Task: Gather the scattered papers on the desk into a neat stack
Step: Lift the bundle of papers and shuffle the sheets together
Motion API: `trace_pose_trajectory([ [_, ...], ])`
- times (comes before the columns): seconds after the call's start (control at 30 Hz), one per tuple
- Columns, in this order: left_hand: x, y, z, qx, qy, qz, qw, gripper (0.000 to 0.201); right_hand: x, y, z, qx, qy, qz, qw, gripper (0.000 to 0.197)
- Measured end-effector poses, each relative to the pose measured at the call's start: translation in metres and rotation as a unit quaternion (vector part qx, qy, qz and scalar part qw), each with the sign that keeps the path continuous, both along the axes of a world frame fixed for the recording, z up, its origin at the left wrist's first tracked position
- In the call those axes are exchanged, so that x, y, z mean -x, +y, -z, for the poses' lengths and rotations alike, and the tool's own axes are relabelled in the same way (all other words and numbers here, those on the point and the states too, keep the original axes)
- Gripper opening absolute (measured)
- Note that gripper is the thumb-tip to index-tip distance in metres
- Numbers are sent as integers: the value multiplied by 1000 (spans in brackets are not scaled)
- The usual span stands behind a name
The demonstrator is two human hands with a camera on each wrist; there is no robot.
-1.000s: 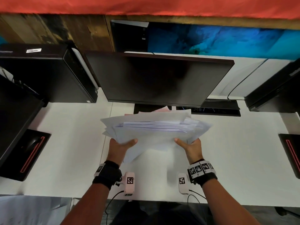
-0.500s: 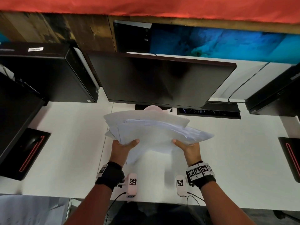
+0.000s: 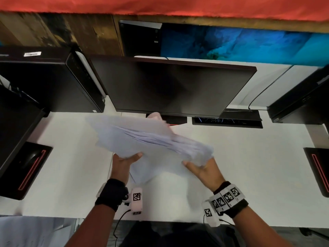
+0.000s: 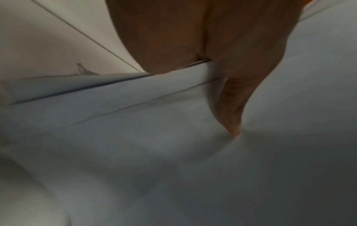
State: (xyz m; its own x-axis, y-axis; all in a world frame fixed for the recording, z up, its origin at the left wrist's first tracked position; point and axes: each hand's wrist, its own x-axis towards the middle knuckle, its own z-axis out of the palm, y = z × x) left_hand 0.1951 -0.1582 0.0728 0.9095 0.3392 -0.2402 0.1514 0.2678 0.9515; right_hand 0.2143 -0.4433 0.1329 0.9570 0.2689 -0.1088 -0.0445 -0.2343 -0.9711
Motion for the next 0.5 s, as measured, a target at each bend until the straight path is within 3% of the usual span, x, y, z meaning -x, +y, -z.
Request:
trace_pose_trajectory([
  [0.07,-1,4,0,7,21,-24,999,34,9,11,-5,18,-28,-87,996,43],
  [0.2,-2,9,9,58,54,-33,996,34,11,18,-10,22,-56,-130,990,61],
  [0.27,-2,11,16,77,75,-42,993,50,9,18,-6,-27,-28,-134,990,80],
  [0.33,-1,14,26,82,97,-55,990,77,2,13,-8,-101,-1,-71,992,91],
  [0.4,-1,15,28,81,113,-54,989,82,-8,8,0,-164,47,-8,985,71],
  [0.47,1,16,28,61,127,-36,989,62,-22,8,6,-158,113,33,980,20],
  [0.5,1,16,26,40,136,-30,989,49,-30,6,18,-101,121,59,986,11],
])
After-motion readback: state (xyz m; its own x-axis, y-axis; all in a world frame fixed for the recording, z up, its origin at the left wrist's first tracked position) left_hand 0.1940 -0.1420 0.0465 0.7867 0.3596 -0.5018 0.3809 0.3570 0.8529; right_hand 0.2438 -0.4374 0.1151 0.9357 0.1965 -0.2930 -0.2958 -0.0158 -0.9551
